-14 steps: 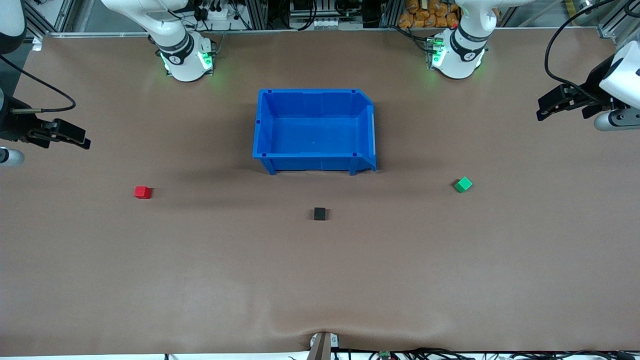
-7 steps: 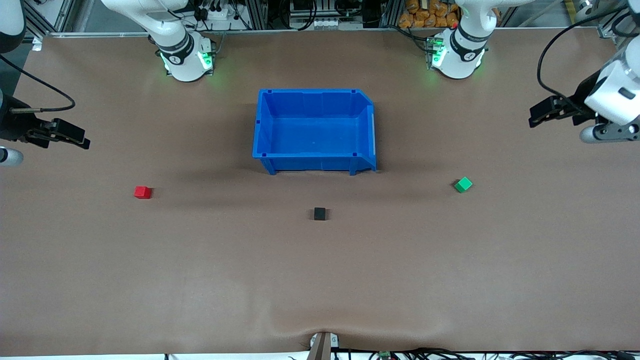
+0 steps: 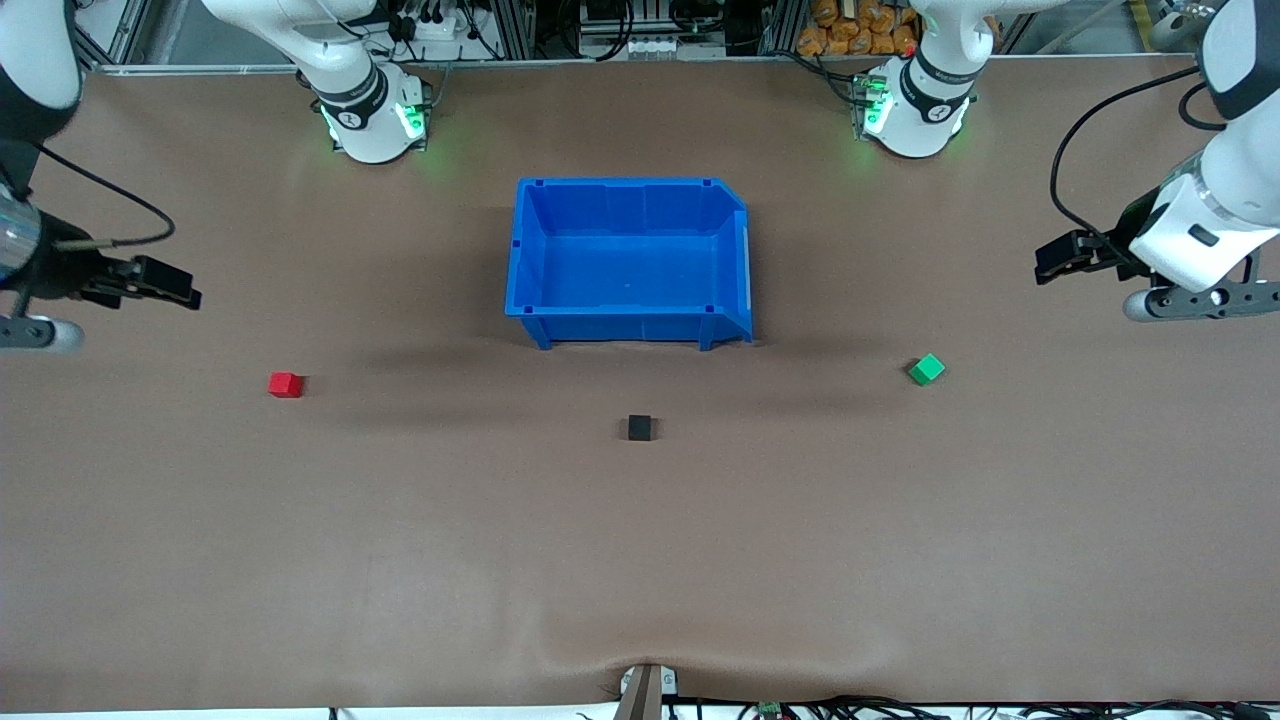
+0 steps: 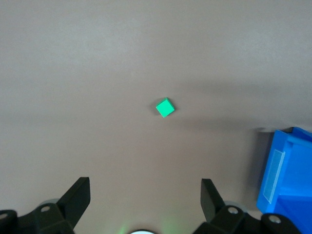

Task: Attach green and red cubes to black cube
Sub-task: 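Lower the right gripper onto the red cube while the left gripper lowers onto green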

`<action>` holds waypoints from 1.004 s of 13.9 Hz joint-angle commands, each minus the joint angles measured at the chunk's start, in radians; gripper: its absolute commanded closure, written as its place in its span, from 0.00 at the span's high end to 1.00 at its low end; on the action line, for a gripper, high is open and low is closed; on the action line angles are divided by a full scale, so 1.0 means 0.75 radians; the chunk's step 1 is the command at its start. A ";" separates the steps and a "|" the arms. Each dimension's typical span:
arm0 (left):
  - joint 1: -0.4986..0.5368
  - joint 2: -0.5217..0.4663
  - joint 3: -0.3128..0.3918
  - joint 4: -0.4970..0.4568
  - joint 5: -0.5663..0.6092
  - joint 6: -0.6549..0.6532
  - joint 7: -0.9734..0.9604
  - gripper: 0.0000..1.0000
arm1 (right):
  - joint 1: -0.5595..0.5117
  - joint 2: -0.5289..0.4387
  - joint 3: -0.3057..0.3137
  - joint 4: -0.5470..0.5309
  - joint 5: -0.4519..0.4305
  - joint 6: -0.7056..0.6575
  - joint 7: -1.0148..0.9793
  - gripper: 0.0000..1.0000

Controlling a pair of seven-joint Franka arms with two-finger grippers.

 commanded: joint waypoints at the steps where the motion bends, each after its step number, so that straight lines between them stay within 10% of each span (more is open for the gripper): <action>1: 0.004 -0.016 -0.002 -0.145 -0.022 0.159 -0.011 1.00 | -0.002 0.083 -0.012 0.038 -0.025 -0.005 -0.010 1.00; 14: 0.012 0.178 -0.002 -0.484 -0.032 0.624 -0.477 1.00 | -0.112 0.327 -0.014 -0.001 -0.007 0.124 -0.023 1.00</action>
